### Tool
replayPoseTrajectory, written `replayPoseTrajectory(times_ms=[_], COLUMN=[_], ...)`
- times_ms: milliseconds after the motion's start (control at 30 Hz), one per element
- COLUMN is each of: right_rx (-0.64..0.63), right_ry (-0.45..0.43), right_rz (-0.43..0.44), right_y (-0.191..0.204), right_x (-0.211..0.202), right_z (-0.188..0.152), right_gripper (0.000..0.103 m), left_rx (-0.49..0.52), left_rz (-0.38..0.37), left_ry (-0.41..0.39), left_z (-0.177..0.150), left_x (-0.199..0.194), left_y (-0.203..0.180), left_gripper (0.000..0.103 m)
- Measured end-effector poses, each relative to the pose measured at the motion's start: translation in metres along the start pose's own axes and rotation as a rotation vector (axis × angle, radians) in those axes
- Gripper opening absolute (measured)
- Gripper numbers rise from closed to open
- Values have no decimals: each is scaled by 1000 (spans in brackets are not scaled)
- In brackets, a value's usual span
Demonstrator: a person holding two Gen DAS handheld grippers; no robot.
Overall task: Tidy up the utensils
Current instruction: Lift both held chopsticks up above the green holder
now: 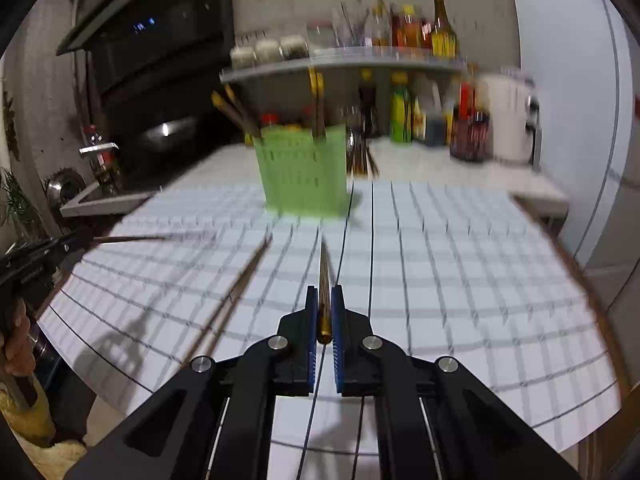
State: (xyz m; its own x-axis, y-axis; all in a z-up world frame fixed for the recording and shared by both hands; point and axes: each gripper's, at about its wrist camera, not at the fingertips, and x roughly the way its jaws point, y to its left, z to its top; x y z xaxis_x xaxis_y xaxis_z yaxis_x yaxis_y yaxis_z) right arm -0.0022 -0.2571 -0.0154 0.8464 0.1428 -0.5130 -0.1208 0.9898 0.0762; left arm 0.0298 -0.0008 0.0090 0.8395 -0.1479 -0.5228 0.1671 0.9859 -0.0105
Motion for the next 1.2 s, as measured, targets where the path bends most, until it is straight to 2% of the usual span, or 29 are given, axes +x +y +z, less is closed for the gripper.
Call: replayPoseTrajectory(times_ms=[233,367,767,867,1033,1200], right_rx=[-24,-43,-59,-60,-47,-62], right_ry=[-144,-161,-133,-102,-32,40], right_rz=[8,2,11,13,24,21], right_y=[6,9,13,13,10,13], right_x=[-34,-35,-5,12,38,53], right_z=[56,74,99,104,89,69], right_gripper=[7,7,7,7,7,7], left_rx=[-3,-5,-34,-42,-8,13], left_rz=[-30,-45,-75,-79,-37,14], left_ry=[-163,-194,-138,-133,-109,2], left_z=[43,57,65,70,63,48], left_x=[-34,-38,-12,-5,1,26], left_y=[3,3,14,17,12,9], left_gripper=[7,7,7,7,7,8])
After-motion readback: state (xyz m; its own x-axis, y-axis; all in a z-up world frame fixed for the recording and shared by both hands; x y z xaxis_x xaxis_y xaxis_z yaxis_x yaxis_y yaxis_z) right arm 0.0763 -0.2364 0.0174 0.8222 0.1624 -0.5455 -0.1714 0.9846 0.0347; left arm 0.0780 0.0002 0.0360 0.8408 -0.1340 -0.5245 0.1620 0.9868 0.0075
